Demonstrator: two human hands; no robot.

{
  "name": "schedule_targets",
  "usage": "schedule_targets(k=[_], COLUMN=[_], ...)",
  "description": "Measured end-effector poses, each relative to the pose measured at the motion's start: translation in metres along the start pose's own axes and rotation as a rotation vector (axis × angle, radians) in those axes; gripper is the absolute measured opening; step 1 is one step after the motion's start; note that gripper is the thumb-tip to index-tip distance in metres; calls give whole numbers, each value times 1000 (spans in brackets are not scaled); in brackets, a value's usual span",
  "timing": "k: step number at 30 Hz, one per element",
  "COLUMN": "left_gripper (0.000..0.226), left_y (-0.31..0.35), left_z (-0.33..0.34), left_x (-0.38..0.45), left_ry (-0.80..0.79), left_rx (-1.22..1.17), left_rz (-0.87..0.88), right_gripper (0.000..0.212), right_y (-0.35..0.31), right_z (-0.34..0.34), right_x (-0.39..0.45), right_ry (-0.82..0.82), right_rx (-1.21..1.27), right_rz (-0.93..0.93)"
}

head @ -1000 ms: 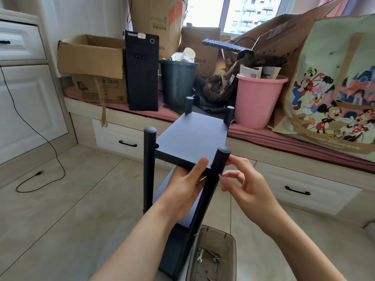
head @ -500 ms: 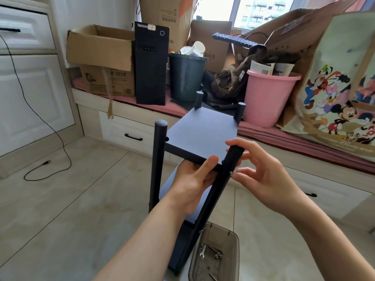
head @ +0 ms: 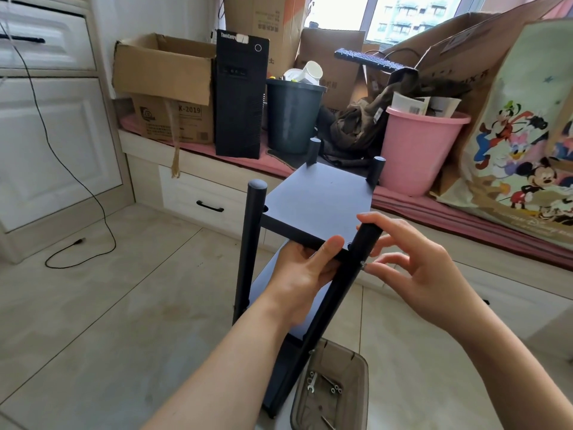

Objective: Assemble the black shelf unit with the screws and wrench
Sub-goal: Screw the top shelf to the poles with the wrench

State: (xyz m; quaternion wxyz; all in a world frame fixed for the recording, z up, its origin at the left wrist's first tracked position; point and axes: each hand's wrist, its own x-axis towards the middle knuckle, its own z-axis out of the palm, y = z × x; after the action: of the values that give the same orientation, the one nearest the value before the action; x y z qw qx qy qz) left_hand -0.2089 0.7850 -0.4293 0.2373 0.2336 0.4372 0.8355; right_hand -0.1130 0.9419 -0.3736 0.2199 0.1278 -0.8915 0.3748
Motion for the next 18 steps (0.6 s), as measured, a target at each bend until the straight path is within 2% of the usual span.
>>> schedule_targets(k=[3, 13, 18], left_gripper=[51, 64, 62], left_y=[-1, -3, -4], left_z=[2, 5, 5], left_x=[0, 2, 1], left_ry=[12, 56, 73], left_rx=[12, 45, 54], left_rz=[8, -1, -1], right_gripper=[69, 69, 69], right_y=[-3, -9, -9], right_z=[-4, -3, -4], right_x=[2, 4, 3], right_ry=[-17, 2, -7], right_rx=[-68, -65, -66], right_rz=[-3, -6, -12])
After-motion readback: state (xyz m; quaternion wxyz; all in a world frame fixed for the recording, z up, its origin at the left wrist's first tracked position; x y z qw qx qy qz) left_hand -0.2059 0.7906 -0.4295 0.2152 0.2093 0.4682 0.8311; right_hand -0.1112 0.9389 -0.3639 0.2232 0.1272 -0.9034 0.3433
